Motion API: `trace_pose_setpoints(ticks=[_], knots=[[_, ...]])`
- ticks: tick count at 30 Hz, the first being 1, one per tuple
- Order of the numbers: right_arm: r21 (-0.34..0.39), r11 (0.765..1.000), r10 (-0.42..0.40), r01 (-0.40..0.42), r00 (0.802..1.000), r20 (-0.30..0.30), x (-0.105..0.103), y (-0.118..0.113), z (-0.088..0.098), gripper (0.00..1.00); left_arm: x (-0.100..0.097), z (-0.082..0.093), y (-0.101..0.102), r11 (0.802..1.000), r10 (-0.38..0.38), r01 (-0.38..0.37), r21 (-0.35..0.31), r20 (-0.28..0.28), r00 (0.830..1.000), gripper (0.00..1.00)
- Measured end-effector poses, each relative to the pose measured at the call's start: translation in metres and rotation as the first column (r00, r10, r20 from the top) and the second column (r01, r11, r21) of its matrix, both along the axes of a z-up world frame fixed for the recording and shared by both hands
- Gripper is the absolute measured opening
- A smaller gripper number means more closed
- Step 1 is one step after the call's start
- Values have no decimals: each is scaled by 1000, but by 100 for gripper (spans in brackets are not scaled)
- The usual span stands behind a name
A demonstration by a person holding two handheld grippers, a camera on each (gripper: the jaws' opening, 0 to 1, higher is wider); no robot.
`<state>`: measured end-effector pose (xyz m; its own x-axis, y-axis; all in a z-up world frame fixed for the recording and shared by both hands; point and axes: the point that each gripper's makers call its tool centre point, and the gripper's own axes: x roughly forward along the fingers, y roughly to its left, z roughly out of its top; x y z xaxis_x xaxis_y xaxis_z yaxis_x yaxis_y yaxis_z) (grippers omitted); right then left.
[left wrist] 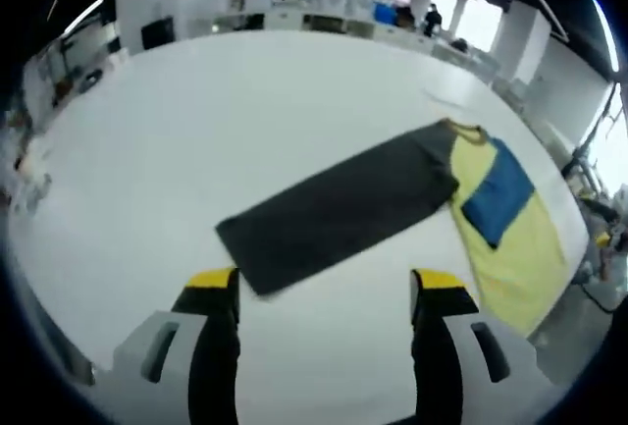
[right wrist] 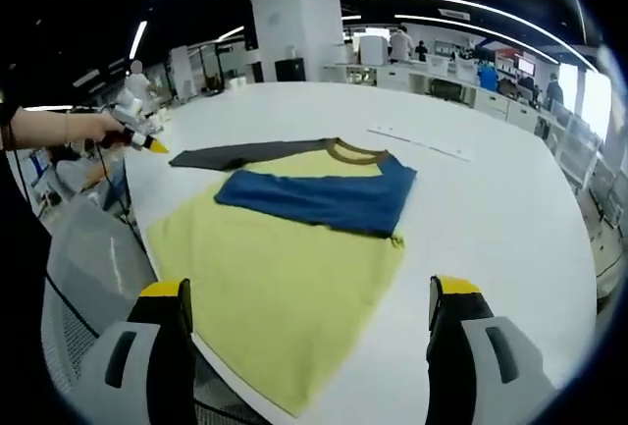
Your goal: Fold the garment on the visible template until the final outline fits inside the template.
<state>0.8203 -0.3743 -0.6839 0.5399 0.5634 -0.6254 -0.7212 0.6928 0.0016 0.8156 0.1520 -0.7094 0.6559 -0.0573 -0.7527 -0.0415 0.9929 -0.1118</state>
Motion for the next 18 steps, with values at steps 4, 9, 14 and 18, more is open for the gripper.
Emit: trace_pose_setpoints(ticks=[4,9,14,18], knots=[[21,1000,-11,11,1000,-5,4,2,3,100,5,-2,13,1000,11,-11,18,-13,1000,63],[8,1000,-14,14,1000,-15,5,2,3,100,12,-4,25,1000,17,-17,26,-24,1000,58],[-10,1000,-26,26,999,-27,6,-3,2,100,20,-10,29,1000,-1,1,18,-33,999,53],[-21,999,-46,45,998,-33,8,-6,0,100,22,-20,42,999,12,-11,33,-53,999,53]])
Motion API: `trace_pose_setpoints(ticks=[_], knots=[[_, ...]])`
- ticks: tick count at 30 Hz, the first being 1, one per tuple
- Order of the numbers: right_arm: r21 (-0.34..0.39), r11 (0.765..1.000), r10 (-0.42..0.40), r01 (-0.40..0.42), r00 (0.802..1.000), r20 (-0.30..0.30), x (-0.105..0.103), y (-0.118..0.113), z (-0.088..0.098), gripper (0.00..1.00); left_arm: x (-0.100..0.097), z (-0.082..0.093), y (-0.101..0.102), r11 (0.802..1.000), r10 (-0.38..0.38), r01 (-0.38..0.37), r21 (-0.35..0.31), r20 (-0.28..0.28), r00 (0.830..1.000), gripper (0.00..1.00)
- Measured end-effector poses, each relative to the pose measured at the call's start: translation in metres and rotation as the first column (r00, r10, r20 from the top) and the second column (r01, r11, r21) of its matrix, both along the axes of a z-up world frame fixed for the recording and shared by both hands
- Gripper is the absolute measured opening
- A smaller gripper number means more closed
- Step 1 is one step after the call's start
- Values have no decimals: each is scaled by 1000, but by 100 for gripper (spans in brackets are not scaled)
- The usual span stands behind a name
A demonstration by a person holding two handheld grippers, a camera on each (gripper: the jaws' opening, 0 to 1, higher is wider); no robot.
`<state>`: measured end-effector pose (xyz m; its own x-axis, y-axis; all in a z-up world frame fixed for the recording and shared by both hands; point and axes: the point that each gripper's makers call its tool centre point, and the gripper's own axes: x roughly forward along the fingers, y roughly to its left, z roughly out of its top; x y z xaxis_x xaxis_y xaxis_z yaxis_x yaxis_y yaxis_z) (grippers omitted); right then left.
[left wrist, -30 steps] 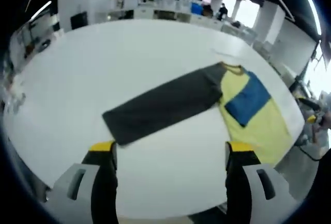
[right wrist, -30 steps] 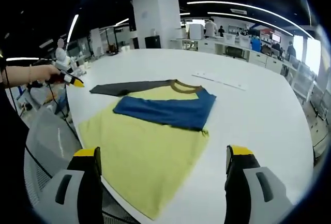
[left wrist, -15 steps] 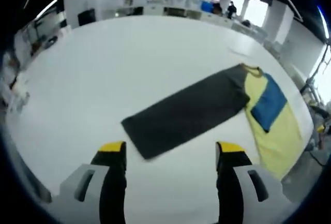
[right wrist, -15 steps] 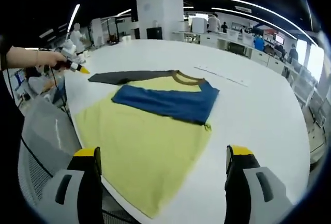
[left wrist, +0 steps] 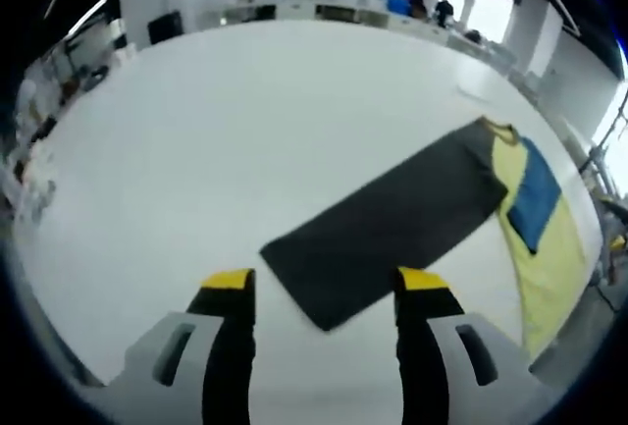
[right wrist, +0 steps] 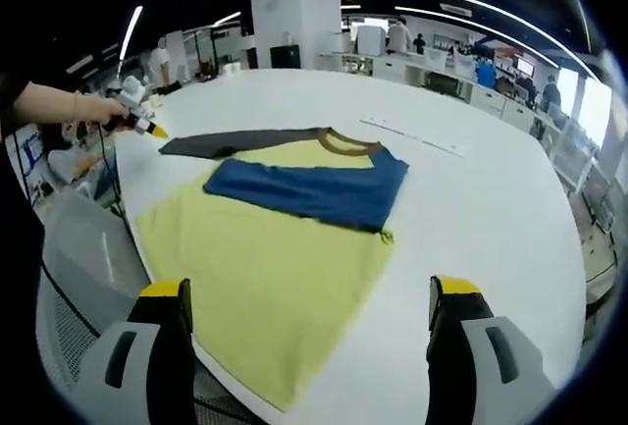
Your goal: Fold the garment on the visible template until the final outline fits inside the template.
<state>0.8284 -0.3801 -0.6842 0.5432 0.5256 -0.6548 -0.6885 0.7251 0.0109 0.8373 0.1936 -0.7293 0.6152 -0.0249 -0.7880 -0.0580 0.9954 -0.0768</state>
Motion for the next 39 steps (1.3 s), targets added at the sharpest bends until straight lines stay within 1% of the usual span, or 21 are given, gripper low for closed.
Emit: trace_pose_setpoints(ticks=[6,10,12,15,18,21,23,27,30,34,39], knots=[[-24,1000,-13,13,1000,-10,0,4,-4,100,7,-8,15,1000,1,-1,12,-10,1000,48],[-33,999,-22,22,1000,-12,0,8,-6,100,11,-15,26,999,12,-11,31,-27,1000,47],[-34,999,-26,26,1000,-13,0,9,-6,100,15,-16,29,1000,14,-14,25,-24,1000,44],[-37,999,-33,33,999,-12,0,11,-7,99,18,-18,27,1000,4,-4,3,-20,1000,36],[-37,998,-41,41,999,-15,-1,11,-7,98,21,-20,29,1000,10,-10,-2,-21,1000,35],[-39,998,-51,51,999,-10,-1,12,-7,98,19,-25,29,1000,-4,4,-9,-42,999,30],[-39,998,-58,58,998,-10,-1,12,-7,98,18,-27,27,1000,-12,11,-16,-46,999,28],[-44,997,-61,61,998,-11,-2,12,-8,98,17,-31,26,1000,-20,19,-5,-54,998,29],[-52,997,-59,58,998,-12,-3,11,-8,98,21,-31,28,1000,-18,18,11,-48,999,29],[-55,997,-63,63,998,-12,-4,9,-7,98,24,-34,32,998,-41,45,53,-62,997,26],[-64,996,-64,63,998,-14,-5,8,-8,97,24,-35,33,998,-35,37,44,-46,998,25]])
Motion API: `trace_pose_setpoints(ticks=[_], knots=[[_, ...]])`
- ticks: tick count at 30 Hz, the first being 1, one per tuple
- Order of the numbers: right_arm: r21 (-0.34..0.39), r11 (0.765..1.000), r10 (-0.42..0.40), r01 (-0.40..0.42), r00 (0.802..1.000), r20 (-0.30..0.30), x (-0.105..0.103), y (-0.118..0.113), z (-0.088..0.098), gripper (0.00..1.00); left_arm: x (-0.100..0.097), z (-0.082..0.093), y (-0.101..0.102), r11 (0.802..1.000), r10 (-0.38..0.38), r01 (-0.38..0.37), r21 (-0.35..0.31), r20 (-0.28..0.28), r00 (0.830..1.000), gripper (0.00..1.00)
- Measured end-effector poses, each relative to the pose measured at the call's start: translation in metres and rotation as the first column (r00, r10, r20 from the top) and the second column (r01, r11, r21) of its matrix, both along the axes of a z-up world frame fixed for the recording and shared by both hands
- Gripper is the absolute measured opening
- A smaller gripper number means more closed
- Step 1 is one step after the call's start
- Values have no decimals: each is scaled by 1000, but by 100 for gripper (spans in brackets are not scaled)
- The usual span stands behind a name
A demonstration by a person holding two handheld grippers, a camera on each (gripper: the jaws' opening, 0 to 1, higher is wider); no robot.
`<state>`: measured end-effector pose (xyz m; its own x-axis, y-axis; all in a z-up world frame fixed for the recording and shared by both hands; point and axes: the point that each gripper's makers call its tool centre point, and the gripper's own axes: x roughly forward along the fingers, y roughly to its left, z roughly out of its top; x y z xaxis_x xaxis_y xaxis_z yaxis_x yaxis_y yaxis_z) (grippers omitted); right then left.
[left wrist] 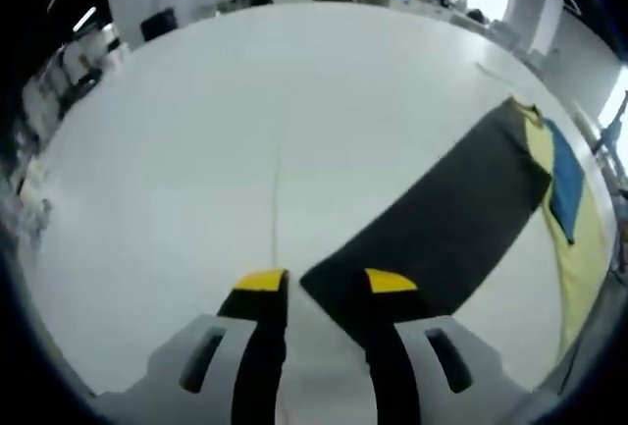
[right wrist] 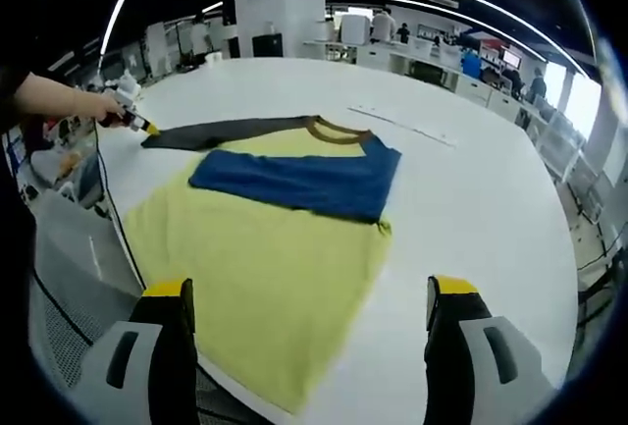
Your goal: Fold the garment on the visible template until the final outline fits inside the template.
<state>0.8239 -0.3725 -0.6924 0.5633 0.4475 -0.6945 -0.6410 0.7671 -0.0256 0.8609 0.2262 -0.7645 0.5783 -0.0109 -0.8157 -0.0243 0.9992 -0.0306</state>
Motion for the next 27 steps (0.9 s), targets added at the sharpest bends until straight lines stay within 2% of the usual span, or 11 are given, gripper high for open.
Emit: trace_pose_setpoints(ticks=[4,14,20,27], knots=[[11,1000,-11,11,1000,4,2,0,2,97,-1,0,-1,1000,4,-4,4,8,1000,18],[7,1000,-4,4,1000,6,3,2,3,97,-2,1,-4,1000,16,-15,-3,15,1000,10],[4,1000,-6,6,1000,0,0,2,0,97,-2,2,-6,1000,5,-4,-12,24,1000,0],[8,1000,-4,4,1000,1,-2,3,0,97,-3,5,-8,1000,12,-12,-13,23,1000,0]])
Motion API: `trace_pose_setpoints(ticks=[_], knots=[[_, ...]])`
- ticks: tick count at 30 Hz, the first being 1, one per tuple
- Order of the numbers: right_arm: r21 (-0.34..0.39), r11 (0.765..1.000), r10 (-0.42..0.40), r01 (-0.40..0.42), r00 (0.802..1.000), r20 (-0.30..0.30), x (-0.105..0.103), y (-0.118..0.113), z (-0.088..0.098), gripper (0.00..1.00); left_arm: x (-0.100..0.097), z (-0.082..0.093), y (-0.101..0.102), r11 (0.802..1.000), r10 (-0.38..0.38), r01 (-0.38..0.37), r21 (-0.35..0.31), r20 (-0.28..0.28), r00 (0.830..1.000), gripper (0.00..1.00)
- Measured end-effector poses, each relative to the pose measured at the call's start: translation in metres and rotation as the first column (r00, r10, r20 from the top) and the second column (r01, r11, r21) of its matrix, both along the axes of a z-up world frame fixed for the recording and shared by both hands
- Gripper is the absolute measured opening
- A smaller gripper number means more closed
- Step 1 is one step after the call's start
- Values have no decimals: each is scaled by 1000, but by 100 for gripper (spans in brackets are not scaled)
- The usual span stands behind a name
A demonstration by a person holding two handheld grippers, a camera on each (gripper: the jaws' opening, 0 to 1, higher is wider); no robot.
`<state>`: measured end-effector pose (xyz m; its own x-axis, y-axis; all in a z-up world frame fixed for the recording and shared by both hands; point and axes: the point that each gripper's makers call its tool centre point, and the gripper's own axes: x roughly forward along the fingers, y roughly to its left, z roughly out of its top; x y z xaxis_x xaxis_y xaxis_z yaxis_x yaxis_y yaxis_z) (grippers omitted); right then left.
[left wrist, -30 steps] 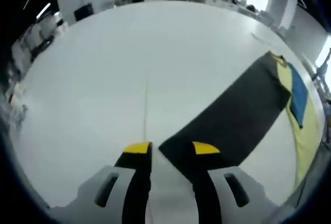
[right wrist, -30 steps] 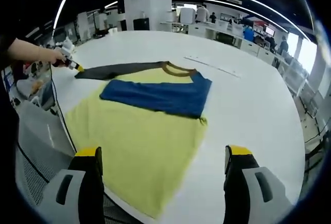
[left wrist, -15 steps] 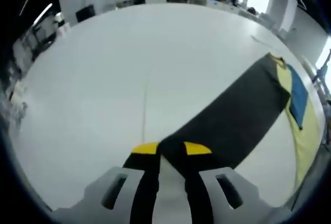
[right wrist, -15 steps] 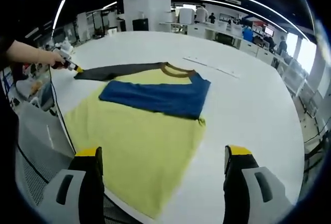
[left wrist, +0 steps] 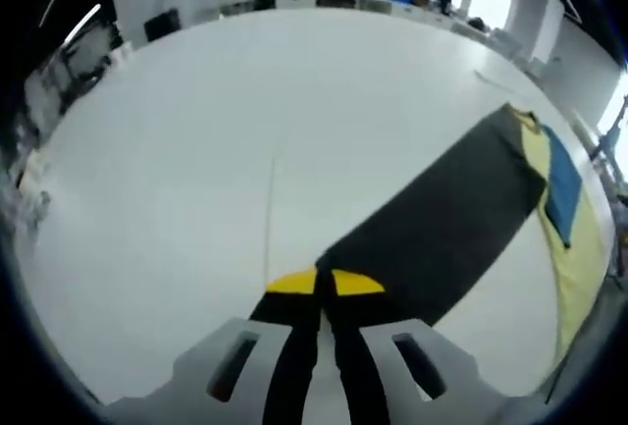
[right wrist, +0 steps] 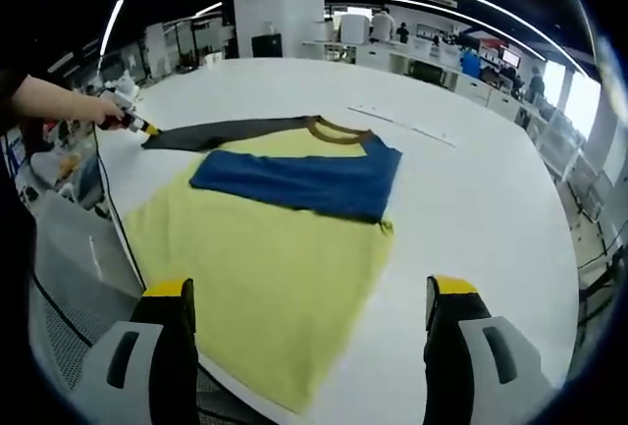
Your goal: Fold the garment on the visible template until the final outline fits inside the template.
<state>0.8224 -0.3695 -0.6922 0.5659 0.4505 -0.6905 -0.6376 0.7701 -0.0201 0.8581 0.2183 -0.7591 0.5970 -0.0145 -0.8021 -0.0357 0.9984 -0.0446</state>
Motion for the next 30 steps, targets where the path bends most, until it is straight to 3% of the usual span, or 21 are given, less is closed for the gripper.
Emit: trace_pose_setpoints(ticks=[5,8,15,24,30], knots=[[14,1000,-18,18,1000,3,0,-1,1,97,1,10,-5,1000,5,-5,-21,21,1000,0],[22,1000,-11,11,1000,8,-1,2,1,97,3,17,-5,997,47,-44,-59,46,998,0],[32,999,2,-2,1000,12,-1,3,1,97,2,33,0,998,53,-49,-49,71,996,0],[50,999,15,-16,1000,26,1,3,3,97,13,64,0,998,62,-60,-20,144,988,0],[59,998,16,-18,999,31,-1,-3,5,97,21,89,-7,995,97,-89,-47,195,976,0]])
